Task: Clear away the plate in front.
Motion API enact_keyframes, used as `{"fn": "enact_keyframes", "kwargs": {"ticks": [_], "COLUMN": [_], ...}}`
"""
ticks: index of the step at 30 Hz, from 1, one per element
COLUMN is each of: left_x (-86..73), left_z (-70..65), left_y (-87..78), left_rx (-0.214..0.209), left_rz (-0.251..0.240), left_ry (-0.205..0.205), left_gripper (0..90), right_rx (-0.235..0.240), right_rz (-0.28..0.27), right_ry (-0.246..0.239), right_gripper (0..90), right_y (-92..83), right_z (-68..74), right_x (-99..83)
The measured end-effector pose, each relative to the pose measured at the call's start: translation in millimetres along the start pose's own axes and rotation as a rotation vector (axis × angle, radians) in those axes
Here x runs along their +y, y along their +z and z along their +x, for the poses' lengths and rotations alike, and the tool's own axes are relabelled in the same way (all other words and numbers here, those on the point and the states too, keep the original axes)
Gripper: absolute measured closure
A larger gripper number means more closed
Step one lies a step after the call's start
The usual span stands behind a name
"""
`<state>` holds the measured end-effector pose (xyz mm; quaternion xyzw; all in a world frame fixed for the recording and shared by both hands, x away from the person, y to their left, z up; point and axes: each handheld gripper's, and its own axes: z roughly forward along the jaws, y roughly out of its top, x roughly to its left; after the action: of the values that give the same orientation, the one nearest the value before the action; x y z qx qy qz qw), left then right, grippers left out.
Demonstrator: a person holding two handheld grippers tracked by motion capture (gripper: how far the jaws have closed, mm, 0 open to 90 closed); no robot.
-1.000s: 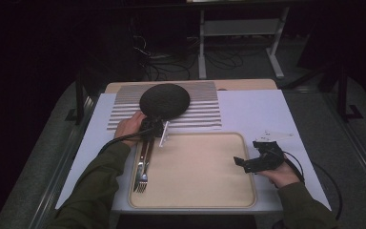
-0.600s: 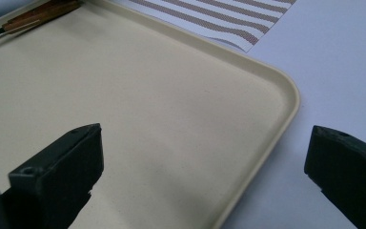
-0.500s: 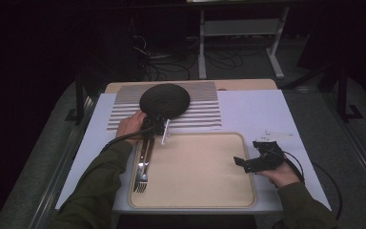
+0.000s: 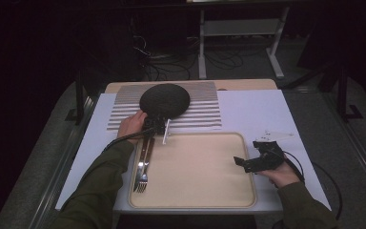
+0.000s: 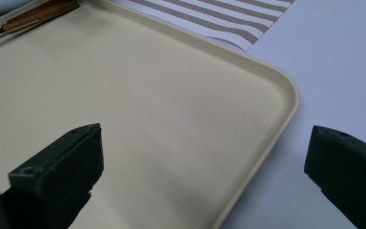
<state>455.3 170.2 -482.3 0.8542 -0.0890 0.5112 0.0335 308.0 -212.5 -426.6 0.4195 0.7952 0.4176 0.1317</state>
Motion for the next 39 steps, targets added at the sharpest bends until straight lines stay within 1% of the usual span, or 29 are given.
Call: {"fn": "enact_keyframes", "kwargs": {"ticks": [1,3,11,14,16,17,22,26,30,33,37,38,39], "left_x": [0.8,1.8,3.3,3.6,3.8,4.1,5.0,5.3,6.3,6.4,7.1,7.2,7.3], "left_z": [0.4,0.5,-2.5,-4.2,-3.7,-3.8,-1.3,-0.1,-0.2,-0.1,0.4,0.3,0.4], "left_y": [0.7,1.6,2.3,2.4,1.4,1.6,0.4,-0.1,-0.7,-0.7,-1.9,-2.4,-3.1], "left_rx": [0.001,0.001,0.026,0.039,0.050,0.049,0.048,0.052,0.055,0.053,0.051,0.051,0.050], "left_rz": [0.009,0.012,0.024,0.022,0.027,0.021,0.027,0.014,0.014,0.009,0.010,0.007,0.006], "left_ry": [0.015,0.023,0.021,0.008,0.011,0.003,0.008,-0.006,0.000,-0.010,-0.005,-0.009,-0.004], "left_gripper": [82.5,82.5,83.6,84.4,85.4,85.7,86.1,86.4,86.6,86.7,86.8,86.8,86.8], "right_rx": [0.001,0.001,0.000,0.001,-0.001,-0.001,-0.001,-0.001,-0.001,-0.002,-0.004,-0.004,-0.004], "right_rz": [0.000,0.001,0.002,0.003,0.004,0.003,0.004,0.002,0.001,0.002,0.001,0.001,0.001], "right_ry": [-0.001,-0.001,0.001,-0.001,0.000,0.001,0.001,0.001,0.002,0.002,0.007,0.007,0.006], "right_gripper": [0.0,0.0,0.0,0.0,0.0,0.0,0.0,0.0,0.0,0.0,0.0,0.0,0.0], "right_y": [-0.1,0.0,0.0,0.1,0.1,0.1,0.2,-0.2,-0.4,-0.4,-0.4,-0.4,-0.4], "right_z": [0.0,0.0,-0.1,0.0,-0.1,-0.1,-0.3,-0.5,-0.8,-1.3,-2.0,-2.0,-2.1], "right_x": [0.0,0.0,-0.2,-0.2,-0.3,-0.3,-0.4,-0.5,-0.7,-0.9,-1.1,-1.1,-1.1]}}
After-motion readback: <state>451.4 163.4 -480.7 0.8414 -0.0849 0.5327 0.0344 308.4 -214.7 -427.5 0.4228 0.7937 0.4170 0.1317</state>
